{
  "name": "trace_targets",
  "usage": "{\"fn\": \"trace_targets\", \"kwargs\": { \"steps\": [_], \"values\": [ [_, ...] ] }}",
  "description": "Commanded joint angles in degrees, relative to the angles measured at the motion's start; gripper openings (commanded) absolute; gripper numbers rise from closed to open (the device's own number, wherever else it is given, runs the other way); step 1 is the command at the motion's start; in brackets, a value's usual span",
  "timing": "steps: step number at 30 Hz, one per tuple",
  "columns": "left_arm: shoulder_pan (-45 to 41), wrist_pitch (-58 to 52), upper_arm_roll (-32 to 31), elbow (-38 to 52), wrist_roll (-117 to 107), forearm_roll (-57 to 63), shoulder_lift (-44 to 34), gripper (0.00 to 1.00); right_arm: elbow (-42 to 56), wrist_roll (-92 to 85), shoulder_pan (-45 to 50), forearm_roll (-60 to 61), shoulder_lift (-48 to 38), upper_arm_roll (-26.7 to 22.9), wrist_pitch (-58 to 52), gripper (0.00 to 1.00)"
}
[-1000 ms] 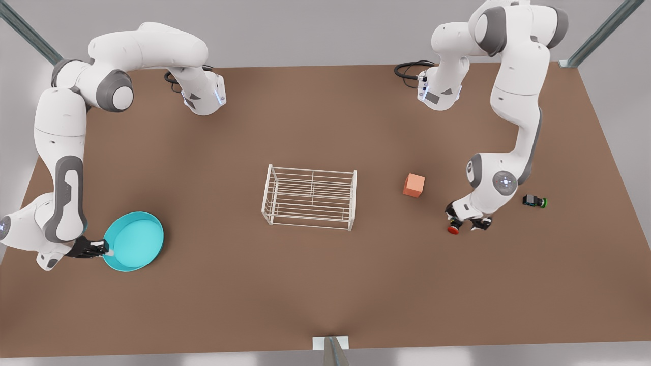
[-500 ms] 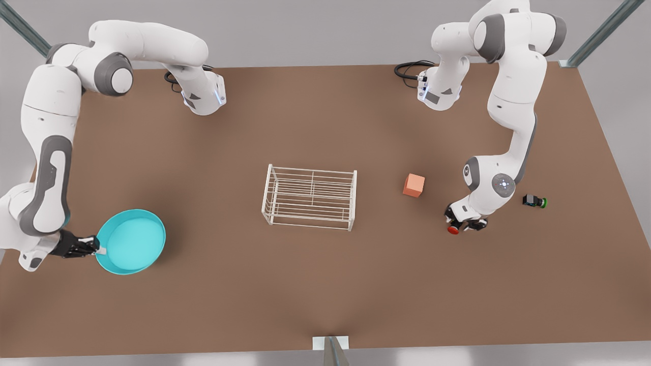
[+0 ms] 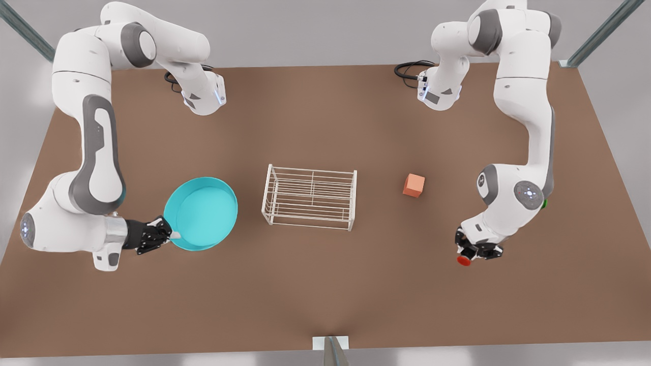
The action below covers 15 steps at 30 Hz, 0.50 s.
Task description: Place the plate on the shelf with right arm and place the red button switch in the plate with left arm
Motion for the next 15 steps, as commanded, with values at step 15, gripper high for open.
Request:
{"fn": "trace_targets", "kwargs": {
  "steps": [15],
  "values": [
    [-11.33,-3.21,-15.03,17.32,-82.48,-14.49,3.14,0.41,-10.8,33.8,15.73,1.56,-3.52,4.83,15.36,0.2]
  ]
}}
